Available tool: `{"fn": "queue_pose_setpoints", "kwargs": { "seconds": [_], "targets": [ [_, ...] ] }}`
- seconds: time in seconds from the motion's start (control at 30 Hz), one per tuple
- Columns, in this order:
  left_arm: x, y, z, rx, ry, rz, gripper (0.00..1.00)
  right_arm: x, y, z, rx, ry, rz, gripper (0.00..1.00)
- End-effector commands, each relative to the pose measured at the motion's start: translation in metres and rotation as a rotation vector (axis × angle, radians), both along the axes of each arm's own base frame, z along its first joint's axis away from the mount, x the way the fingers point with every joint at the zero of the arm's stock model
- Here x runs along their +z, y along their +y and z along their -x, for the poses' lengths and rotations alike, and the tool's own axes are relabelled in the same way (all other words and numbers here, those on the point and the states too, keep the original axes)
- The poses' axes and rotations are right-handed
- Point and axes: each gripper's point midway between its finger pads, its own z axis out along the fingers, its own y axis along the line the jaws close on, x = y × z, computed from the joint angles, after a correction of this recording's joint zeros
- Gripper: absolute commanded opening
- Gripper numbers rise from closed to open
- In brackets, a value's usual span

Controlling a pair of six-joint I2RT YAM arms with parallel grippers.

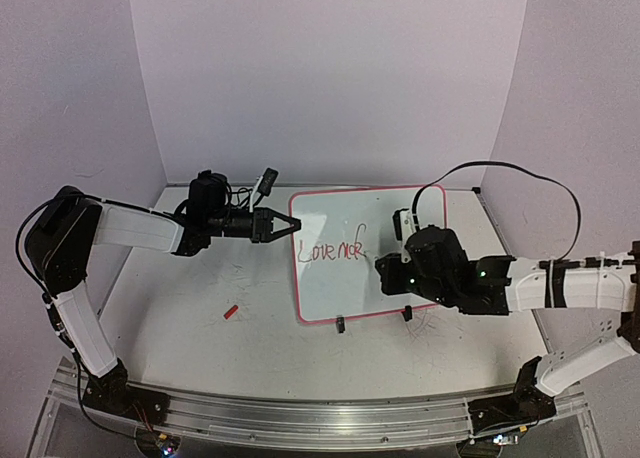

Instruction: Write a sentence on the whiteboard

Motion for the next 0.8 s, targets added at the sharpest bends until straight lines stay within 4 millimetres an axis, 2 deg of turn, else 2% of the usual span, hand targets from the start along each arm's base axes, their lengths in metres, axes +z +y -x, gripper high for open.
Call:
{"fn": "queue_pose_setpoints", "kwargs": {
  "seconds": [0.0, 0.5, 0.77],
  "targets": [
    [-0.005, 0.006, -0.009, 0.062, -0.025, -0.037, 0.00, 0.027, 0.000, -0.004, 0.007, -0.065, -0.082, 0.00],
    [-0.005, 0.006, -0.009, 0.058, -0.024, -0.038, 0.00, 0.010, 0.005, -0.015, -0.006, -0.033, -0.048, 0.00],
    [-0.004, 0.006, -0.009, 0.058, -0.027, -0.037, 0.00, 0.007, -0.008, -0.018, -0.071, -0.030, -0.036, 0.00]
  ]
}}
